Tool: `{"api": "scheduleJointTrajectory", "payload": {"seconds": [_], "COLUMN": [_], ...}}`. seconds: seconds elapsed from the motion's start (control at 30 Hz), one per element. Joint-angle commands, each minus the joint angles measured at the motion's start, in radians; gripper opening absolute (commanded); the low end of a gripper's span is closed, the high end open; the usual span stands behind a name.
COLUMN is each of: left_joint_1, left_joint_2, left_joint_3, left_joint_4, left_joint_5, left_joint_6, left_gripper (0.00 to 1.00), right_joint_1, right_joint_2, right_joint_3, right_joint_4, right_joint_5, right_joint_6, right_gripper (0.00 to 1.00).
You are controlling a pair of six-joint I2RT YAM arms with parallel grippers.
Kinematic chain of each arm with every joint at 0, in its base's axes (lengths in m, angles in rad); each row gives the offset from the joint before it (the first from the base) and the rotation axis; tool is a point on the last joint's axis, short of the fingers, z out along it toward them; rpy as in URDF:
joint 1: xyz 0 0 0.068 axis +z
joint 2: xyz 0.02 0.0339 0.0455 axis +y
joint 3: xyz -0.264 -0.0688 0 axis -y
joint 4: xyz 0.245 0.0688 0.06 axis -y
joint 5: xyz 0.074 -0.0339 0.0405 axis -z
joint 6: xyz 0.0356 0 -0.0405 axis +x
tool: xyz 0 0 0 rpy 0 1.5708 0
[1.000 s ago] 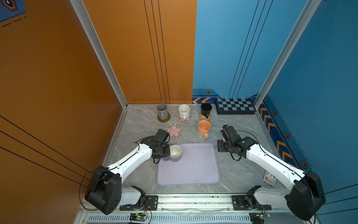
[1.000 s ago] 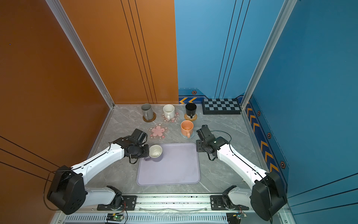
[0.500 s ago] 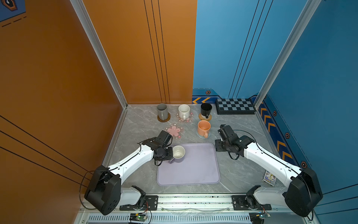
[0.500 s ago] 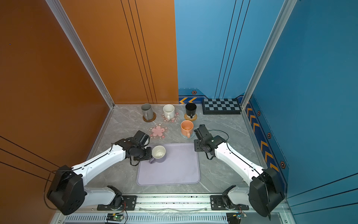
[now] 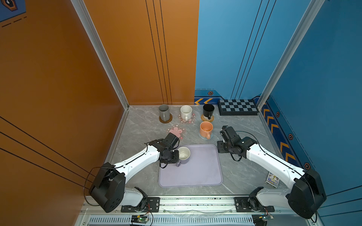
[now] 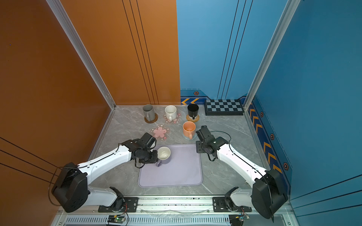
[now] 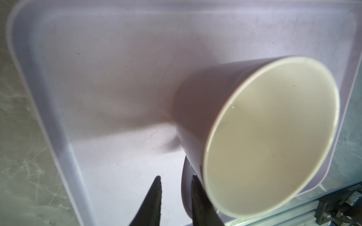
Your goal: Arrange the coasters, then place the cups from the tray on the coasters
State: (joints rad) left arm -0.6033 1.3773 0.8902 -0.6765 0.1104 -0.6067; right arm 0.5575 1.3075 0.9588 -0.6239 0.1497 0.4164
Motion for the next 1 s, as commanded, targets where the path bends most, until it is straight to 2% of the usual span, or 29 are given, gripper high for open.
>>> {"api": "scheduleJointTrajectory", "payload": {"seconds": [0.0,0.43,0.97], "left_joint_1": [-0.017,-0.063,-0.074], "left_joint_2": [0.012,0.047,-0.051], "left_joint_3": [0.034,0.073,0.068], "left_joint_4": [-0.001,-0.003,-0.047], "left_joint_5": [0.018,0.006,-0.01], "left_joint_6": [0.008,0.002,0.008], "left_gripper": [0.28,0.27,0.3], "right_joint_1": [0.007,0.009,0.013], "right_joint_2": [0.006,0.015,0.019], "right_joint_3": [0.02,0.021,0.015], "right_joint_4": [0.004,0.004,0.004], "right_joint_5": [-0.003,-0.004,-0.006], "right_joint_6": [-0.011,-0.013,-0.011], "right_gripper": [0.63,0.63,0.63]}}
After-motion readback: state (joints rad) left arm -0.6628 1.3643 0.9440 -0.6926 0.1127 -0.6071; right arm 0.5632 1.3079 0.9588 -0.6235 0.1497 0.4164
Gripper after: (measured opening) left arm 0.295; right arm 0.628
